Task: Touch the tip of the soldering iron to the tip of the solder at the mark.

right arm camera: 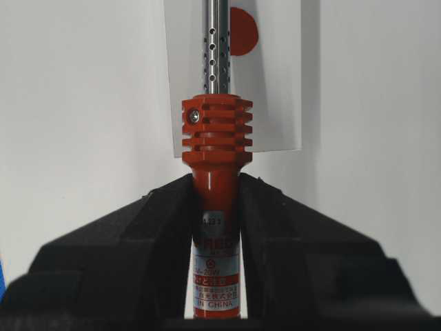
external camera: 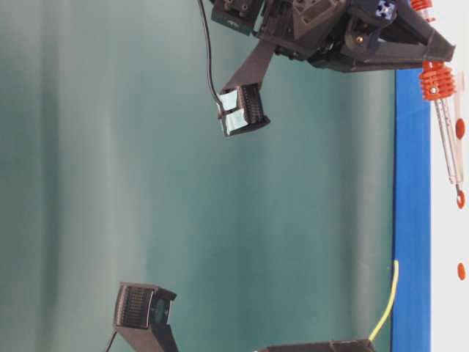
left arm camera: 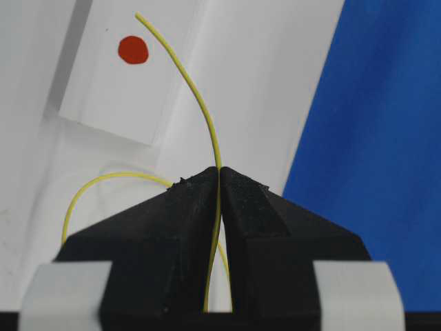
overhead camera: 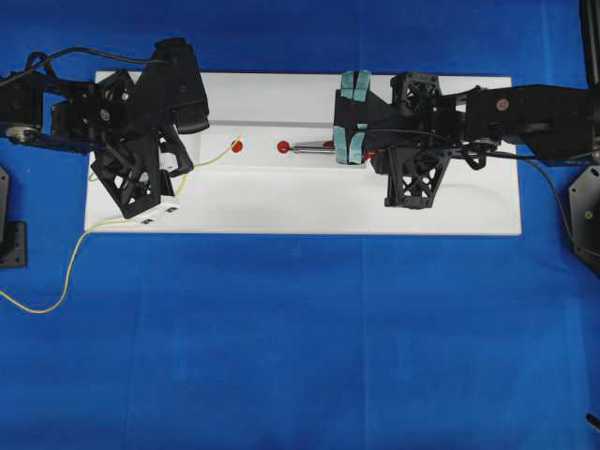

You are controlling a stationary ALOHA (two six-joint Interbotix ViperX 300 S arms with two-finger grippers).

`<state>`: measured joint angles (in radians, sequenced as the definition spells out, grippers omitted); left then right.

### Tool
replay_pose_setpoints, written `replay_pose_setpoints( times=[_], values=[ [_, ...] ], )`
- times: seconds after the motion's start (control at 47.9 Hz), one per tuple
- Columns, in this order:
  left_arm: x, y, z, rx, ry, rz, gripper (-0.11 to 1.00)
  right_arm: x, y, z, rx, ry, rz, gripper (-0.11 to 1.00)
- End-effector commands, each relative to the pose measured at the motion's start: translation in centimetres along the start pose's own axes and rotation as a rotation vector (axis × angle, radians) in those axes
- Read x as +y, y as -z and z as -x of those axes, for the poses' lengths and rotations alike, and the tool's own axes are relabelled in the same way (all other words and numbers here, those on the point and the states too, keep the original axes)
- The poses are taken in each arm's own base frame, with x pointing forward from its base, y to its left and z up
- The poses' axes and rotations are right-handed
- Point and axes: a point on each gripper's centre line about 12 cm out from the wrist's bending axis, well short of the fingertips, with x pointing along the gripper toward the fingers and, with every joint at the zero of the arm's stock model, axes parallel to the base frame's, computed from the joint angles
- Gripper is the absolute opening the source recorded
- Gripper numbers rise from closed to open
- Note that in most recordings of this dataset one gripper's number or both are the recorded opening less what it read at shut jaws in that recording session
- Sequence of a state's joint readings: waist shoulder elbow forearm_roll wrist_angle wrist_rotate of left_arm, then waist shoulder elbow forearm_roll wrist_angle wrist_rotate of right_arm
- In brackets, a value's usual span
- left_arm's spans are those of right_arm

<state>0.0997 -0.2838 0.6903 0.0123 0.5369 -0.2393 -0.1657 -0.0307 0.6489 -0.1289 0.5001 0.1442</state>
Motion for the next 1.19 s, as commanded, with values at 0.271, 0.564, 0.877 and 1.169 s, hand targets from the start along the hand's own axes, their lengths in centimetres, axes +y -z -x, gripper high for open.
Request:
replay_pose_setpoints(
  times=[0.271,0.564,0.877,1.169],
  values=[
    [0.0,-0.4,1.0,-0.035,0.007,0.000,0.02,-0.9,-0.4,5.0,-0.126,0.022,0.008,0.06],
    [0.1,0.1,1.3,-0.035,0.007,0.000,0.02,-1.4,4.0,8.5,-0.194,0.023,-0.004,0.06],
    [-0.1,-0.4,1.0,-0.046,0.012,-0.001,0.02,-2.0,6.1,8.8,-0.186,0.032,-0.060,0.06],
    [-1.9,-4.5,-1.2,-0.058,0.027,-0.027,0.02,-2.0,6.0,8.7,-0.186,0.032,-0.061,0.06]
  ],
)
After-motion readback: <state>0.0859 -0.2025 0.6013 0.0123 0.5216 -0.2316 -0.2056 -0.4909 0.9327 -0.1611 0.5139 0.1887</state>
